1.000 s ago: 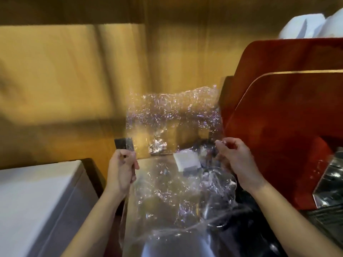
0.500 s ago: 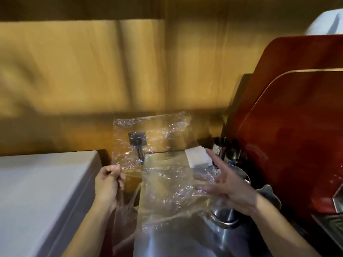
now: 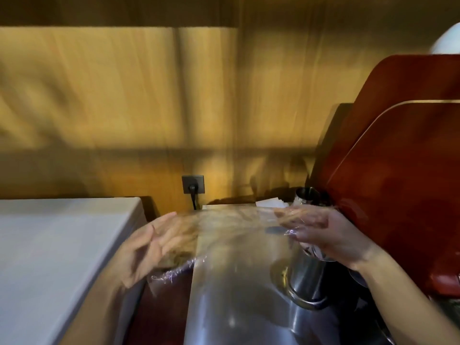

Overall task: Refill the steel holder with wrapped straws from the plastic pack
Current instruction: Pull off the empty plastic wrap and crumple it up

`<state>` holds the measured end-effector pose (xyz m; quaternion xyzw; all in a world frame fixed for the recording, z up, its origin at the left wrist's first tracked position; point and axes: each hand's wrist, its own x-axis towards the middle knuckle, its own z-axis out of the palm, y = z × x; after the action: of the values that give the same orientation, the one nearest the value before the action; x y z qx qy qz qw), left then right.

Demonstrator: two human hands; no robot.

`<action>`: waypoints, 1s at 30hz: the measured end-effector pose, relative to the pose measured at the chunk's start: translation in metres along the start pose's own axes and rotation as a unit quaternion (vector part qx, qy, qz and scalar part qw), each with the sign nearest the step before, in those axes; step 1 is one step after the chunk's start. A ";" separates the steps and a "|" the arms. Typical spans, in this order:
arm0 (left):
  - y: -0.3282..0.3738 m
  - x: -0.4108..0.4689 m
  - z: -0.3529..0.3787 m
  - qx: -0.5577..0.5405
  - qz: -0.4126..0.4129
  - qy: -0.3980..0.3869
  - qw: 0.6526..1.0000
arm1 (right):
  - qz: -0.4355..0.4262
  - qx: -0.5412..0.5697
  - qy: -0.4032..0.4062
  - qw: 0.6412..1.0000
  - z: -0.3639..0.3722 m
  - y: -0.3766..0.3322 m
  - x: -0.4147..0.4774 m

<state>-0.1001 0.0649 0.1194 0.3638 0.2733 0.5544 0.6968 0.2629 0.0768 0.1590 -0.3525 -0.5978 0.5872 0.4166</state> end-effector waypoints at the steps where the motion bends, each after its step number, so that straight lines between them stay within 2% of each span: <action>1: 0.002 -0.005 0.001 0.026 -0.008 -0.027 0.999 | -0.019 -0.056 0.021 0.998 0.000 -0.008 0.001; 4: 0.001 -0.012 -0.002 0.168 -0.005 -0.033 0.985 | -0.059 -0.110 0.101 0.987 -0.001 -0.027 0.007; 7: -0.008 -0.010 0.000 0.324 0.054 0.045 0.944 | -0.092 -0.148 0.127 0.976 -0.003 -0.040 0.007; 9: -0.016 -0.007 0.001 0.378 0.110 0.090 0.915 | -0.093 -0.171 0.121 0.973 -0.003 -0.045 0.007; 11: -0.022 -0.005 0.005 0.362 0.136 0.083 0.918 | -0.093 -0.151 0.130 0.975 -0.004 -0.044 0.010; 13: -0.027 -0.003 0.011 0.267 0.101 0.073 0.956 | -0.093 -0.108 0.175 0.974 -0.002 -0.038 0.014; 15: -0.032 0.002 0.020 0.201 0.083 0.089 0.972 | -0.093 -0.078 0.206 0.971 -0.002 -0.031 0.021; 16: -0.033 0.004 0.025 0.196 0.087 0.111 0.970 | -0.088 -0.064 0.198 0.974 -0.003 -0.029 0.024; 19: -0.032 0.011 0.029 0.193 0.114 0.155 0.962 | -0.039 -0.053 0.082 0.994 -0.005 -0.018 0.025; 21: -0.030 0.011 0.027 0.184 0.132 0.172 0.959 | -0.012 -0.039 0.039 0.998 -0.003 -0.003 0.024; 23: -0.029 0.009 0.024 0.187 0.130 0.185 0.956 | 0.001 -0.026 0.052 0.998 0.000 0.011 0.022; 25: -0.030 0.003 0.017 0.213 0.095 0.177 0.956 | 0.013 -0.023 0.069 0.997 0.003 0.019 0.022; 28: -0.029 -0.011 0.008 0.301 0.019 0.088 0.949 | 0.031 0.002 0.078 0.996 0.005 0.024 0.021; 30: -0.031 -0.019 0.010 0.343 0.016 0.056 0.938 | 0.050 0.015 0.083 0.995 0.003 0.027 0.018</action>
<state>-0.0792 0.0408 0.0993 0.5531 0.4798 0.4578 0.5043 0.2512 0.0943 0.1336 -0.4233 -0.5338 0.5851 0.4399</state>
